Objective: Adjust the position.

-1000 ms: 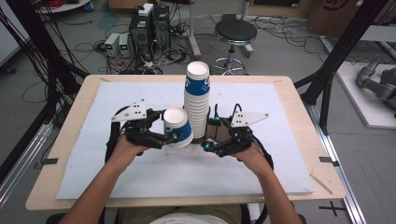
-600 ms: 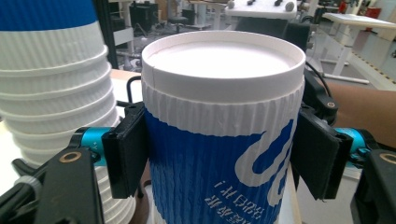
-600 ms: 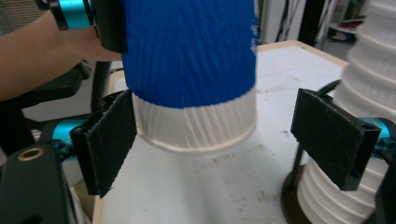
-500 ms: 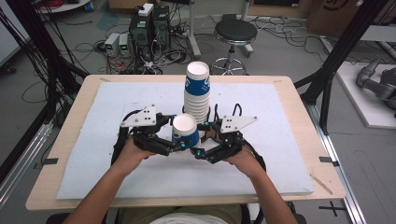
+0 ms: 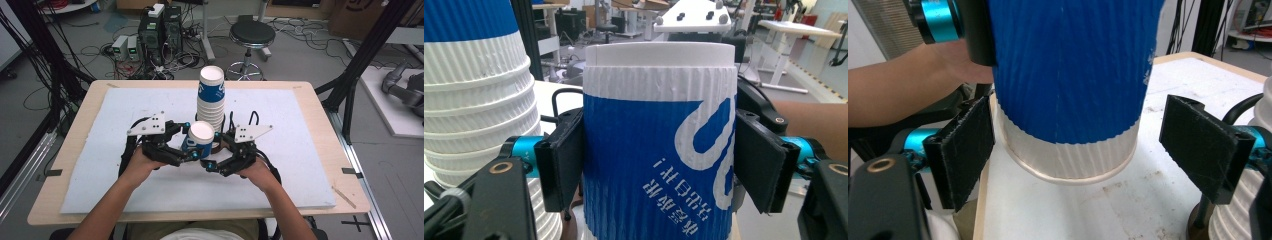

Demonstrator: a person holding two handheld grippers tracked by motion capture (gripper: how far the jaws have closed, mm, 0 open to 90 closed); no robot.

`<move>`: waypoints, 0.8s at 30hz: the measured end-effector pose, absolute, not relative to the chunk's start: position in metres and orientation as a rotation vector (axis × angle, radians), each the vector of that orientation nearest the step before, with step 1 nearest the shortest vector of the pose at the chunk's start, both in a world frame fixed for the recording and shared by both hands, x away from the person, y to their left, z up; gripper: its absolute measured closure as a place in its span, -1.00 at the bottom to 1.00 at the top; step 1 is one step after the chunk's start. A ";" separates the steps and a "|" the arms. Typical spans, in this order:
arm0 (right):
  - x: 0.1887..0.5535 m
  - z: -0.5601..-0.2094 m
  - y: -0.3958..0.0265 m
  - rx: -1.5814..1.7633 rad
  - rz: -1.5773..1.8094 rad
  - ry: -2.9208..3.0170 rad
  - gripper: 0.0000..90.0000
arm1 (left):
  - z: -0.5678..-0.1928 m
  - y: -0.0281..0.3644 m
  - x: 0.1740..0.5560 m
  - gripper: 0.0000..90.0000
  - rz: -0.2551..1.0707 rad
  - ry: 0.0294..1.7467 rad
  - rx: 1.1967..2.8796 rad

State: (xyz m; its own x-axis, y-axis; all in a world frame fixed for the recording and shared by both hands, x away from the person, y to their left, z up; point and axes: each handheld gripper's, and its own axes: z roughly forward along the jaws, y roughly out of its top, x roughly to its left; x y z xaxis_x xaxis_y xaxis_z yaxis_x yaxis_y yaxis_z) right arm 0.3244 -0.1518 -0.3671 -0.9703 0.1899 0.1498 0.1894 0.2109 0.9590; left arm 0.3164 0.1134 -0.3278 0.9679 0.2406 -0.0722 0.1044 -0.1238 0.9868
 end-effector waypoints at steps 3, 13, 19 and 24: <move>0.324 -0.367 -0.151 0.387 1.970 2.427 -0.68 | -0.328 0.111 0.315 -0.38 0.112 0.254 1.686; 0.323 -0.365 -0.147 0.326 1.898 2.501 -0.39 | -0.331 0.109 0.317 -0.35 0.077 0.262 1.726; 0.326 -0.364 -0.148 0.347 1.776 2.589 -0.38 | -0.330 0.109 0.316 -0.58 0.134 0.284 1.783; 0.326 -0.363 -0.149 0.335 1.626 2.620 -0.38 | -0.321 0.116 0.316 -0.61 0.175 0.290 1.774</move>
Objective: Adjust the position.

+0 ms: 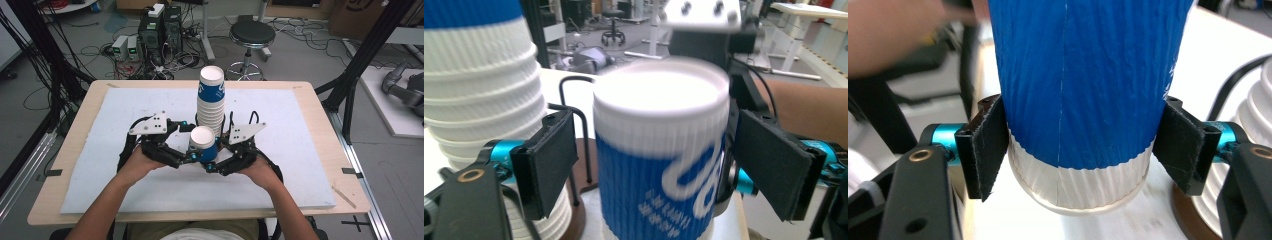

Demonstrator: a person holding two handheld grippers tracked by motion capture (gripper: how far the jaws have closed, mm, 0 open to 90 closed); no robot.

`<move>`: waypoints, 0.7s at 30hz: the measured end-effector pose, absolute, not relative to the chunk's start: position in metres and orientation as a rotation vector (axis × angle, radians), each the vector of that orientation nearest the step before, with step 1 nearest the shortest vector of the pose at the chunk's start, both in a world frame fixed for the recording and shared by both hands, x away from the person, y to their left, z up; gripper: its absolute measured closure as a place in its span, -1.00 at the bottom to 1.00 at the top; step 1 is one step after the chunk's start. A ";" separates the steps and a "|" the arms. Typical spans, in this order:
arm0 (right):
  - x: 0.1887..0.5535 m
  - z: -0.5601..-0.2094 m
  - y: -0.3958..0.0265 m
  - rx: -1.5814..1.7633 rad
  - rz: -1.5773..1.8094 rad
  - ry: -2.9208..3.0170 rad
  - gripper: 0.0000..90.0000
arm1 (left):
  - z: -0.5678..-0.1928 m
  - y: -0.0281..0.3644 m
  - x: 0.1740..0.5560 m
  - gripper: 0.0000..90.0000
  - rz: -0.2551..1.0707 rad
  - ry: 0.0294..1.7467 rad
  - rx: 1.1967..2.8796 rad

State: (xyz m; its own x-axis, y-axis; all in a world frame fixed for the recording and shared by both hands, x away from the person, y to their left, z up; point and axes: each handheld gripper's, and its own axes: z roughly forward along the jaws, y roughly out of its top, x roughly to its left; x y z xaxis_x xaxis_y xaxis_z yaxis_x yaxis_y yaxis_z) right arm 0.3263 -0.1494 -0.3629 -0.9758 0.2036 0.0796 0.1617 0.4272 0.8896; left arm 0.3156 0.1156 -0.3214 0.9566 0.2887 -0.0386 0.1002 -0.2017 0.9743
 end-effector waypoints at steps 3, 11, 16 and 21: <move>0.324 -0.363 -0.146 0.307 1.515 2.656 -0.39 | -0.320 0.116 0.315 -0.61 0.170 0.287 1.809; 0.318 -0.363 -0.134 0.182 1.358 2.755 -0.39 | -0.329 0.103 0.312 -0.59 0.110 0.213 1.966; 0.317 -0.364 -0.133 0.133 1.342 2.776 -0.38 | -0.331 0.103 0.314 -0.33 0.057 0.175 1.995; 0.318 -0.363 -0.137 0.133 1.373 2.771 -0.39 | -0.331 0.107 0.317 -0.31 0.022 0.188 1.969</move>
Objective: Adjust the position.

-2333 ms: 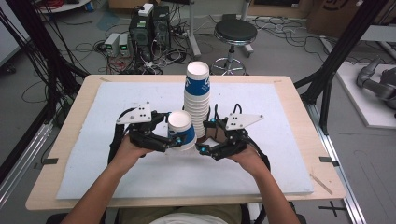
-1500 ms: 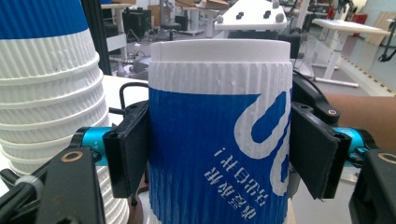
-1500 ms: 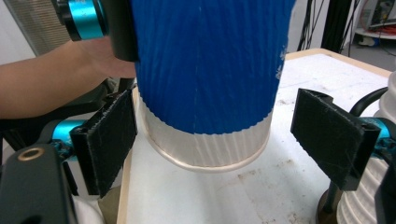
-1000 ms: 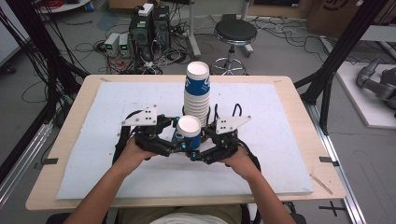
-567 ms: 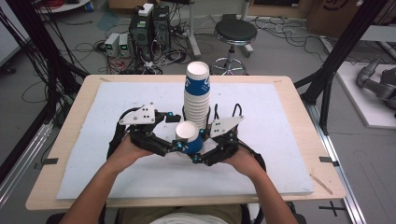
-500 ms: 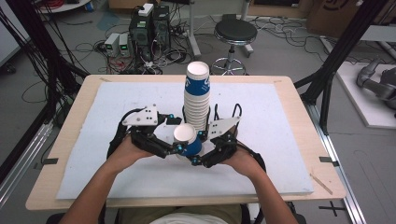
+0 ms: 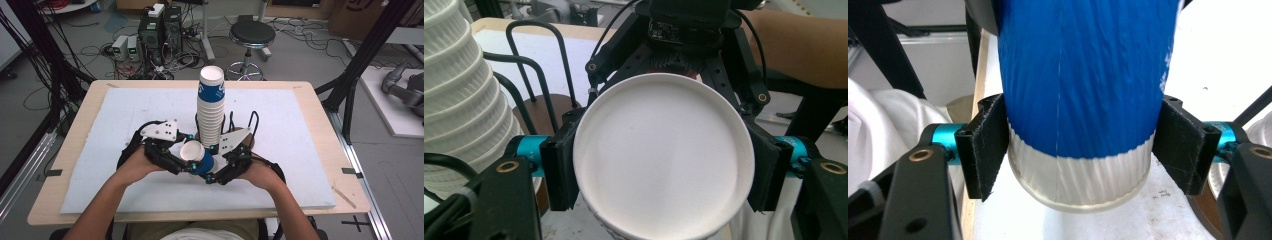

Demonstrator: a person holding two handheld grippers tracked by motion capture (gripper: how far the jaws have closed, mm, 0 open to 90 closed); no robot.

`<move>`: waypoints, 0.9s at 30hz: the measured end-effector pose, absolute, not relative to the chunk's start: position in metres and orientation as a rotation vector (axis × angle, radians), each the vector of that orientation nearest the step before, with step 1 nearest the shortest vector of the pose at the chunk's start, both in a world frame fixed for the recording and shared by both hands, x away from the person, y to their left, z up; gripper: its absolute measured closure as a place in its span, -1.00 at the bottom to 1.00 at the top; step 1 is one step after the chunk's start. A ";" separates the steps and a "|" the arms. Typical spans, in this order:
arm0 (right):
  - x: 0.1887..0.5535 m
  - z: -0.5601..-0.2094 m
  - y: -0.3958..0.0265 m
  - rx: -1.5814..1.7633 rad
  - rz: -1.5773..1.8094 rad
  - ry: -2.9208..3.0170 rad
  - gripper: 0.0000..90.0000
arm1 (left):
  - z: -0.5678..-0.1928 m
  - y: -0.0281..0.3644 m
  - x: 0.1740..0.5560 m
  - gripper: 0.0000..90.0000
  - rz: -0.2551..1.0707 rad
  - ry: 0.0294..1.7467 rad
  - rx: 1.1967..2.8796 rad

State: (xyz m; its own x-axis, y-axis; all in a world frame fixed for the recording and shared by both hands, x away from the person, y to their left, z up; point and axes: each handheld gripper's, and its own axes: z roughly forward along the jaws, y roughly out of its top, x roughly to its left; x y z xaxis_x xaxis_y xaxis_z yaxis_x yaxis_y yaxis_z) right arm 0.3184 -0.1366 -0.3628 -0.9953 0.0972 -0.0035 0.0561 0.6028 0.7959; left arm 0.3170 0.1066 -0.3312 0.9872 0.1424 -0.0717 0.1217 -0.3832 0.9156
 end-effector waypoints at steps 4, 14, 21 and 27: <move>0.320 -0.362 -0.145 0.231 1.517 2.692 -0.60 | -0.330 0.114 0.321 -0.32 0.038 0.225 1.892; 0.331 -0.362 -0.168 0.393 1.912 2.495 -0.70 | -0.329 0.131 0.327 -0.31 0.033 0.257 1.669; 0.328 -0.366 -0.154 0.360 1.938 2.502 -0.69 | -0.330 0.119 0.321 -0.31 0.038 0.204 1.646; 0.327 -0.362 -0.159 0.313 1.884 2.528 -0.49 | -0.334 0.120 0.324 -0.31 -0.010 0.226 1.644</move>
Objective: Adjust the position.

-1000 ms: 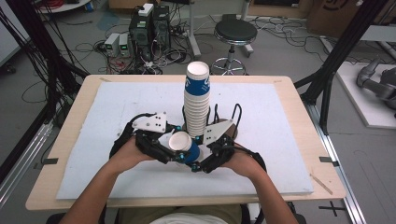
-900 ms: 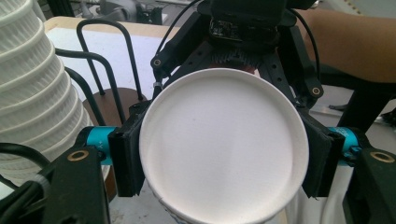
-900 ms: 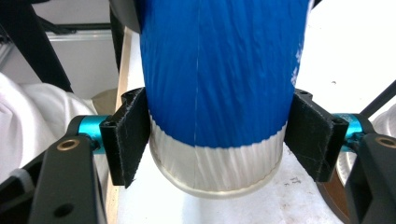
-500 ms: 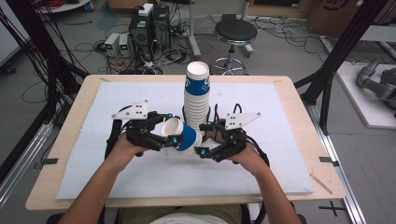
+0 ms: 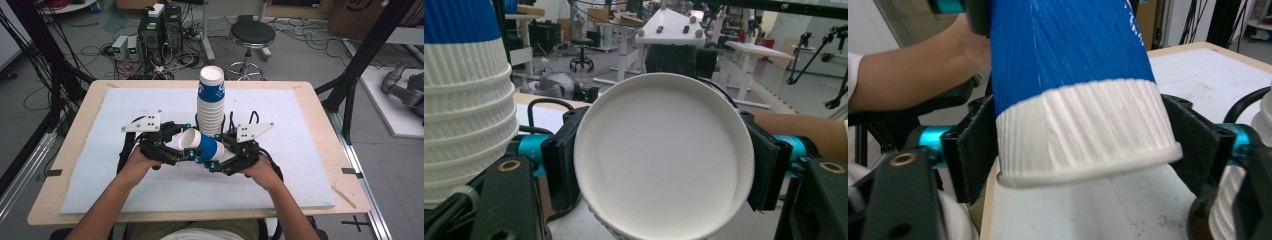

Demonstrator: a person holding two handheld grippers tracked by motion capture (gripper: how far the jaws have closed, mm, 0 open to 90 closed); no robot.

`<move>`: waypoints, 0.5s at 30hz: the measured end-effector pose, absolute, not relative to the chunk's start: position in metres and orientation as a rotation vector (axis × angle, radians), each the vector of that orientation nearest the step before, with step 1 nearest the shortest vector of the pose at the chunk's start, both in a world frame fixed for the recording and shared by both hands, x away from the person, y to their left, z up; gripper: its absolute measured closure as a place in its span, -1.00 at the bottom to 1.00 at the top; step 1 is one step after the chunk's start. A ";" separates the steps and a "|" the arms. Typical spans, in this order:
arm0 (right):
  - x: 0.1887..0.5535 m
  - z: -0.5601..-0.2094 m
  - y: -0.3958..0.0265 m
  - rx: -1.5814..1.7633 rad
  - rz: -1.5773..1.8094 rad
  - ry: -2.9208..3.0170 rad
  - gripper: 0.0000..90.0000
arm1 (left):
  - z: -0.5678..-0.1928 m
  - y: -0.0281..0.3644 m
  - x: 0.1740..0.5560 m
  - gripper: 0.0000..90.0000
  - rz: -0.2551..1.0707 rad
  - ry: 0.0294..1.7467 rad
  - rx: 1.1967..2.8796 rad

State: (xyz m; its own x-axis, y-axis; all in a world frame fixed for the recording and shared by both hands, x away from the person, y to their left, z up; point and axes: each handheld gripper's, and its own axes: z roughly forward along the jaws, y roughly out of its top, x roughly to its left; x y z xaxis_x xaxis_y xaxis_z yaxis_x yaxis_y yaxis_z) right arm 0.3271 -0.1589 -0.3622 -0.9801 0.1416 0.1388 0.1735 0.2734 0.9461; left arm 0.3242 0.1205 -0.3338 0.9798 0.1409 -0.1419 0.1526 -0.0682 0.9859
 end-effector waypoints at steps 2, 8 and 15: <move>0.327 -0.360 -0.160 -0.300 -1.806 -2.508 -0.47 | -0.335 0.121 0.325 -0.31 -0.030 0.230 1.663; 0.325 -0.357 -0.156 -0.294 -1.673 -2.600 -0.46 | -0.336 0.118 0.322 -0.46 0.011 0.235 1.777; 0.323 -0.352 -0.156 -0.230 -1.521 -2.755 -0.47 | -0.336 0.116 0.320 -0.49 0.011 0.200 1.880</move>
